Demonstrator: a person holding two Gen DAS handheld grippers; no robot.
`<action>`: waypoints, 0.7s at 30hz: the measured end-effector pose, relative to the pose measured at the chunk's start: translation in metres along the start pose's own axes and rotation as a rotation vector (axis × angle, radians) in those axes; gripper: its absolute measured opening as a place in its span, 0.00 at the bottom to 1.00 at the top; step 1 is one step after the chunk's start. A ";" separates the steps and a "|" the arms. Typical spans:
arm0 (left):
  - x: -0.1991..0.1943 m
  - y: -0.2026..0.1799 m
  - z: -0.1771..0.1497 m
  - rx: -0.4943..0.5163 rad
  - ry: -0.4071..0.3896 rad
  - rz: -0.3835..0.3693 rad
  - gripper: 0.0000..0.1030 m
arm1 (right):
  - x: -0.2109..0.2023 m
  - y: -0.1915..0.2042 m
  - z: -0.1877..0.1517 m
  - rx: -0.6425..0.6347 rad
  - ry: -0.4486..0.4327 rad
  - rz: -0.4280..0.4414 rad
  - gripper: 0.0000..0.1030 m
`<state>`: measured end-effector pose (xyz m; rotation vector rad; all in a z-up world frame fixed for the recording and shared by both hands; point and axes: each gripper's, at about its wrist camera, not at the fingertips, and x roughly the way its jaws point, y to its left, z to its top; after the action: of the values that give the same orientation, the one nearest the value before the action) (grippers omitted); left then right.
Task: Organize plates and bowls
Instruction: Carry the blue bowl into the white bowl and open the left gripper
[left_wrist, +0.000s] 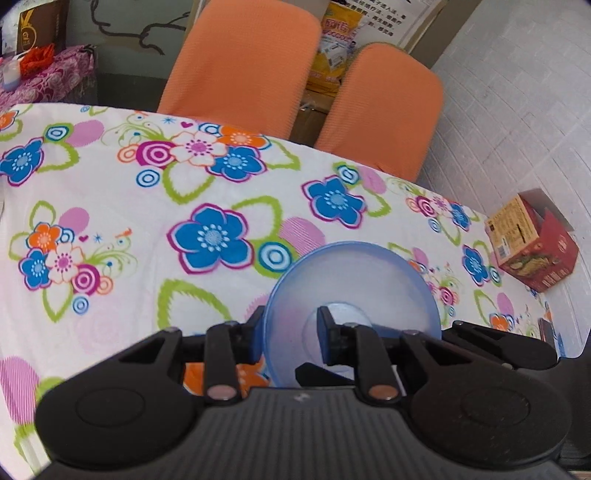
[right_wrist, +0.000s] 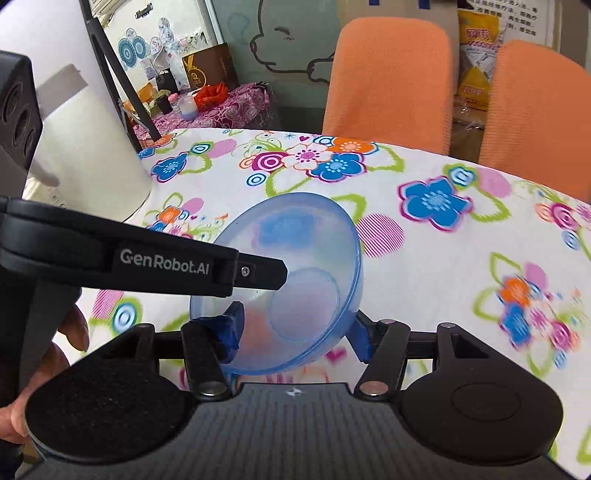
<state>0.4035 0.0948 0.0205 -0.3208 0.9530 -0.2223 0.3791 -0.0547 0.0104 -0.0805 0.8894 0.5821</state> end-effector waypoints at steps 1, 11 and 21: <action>-0.006 -0.011 -0.009 0.009 0.001 -0.007 0.18 | -0.014 0.000 -0.009 0.001 -0.007 -0.010 0.44; -0.031 -0.104 -0.102 0.129 0.061 -0.083 0.18 | -0.109 -0.015 -0.102 0.038 -0.052 -0.127 0.46; -0.026 -0.125 -0.154 0.217 0.095 -0.039 0.19 | -0.122 -0.026 -0.155 0.100 -0.051 -0.081 0.46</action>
<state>0.2567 -0.0389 0.0029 -0.1301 1.0066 -0.3760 0.2229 -0.1777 -0.0010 -0.0112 0.8604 0.4618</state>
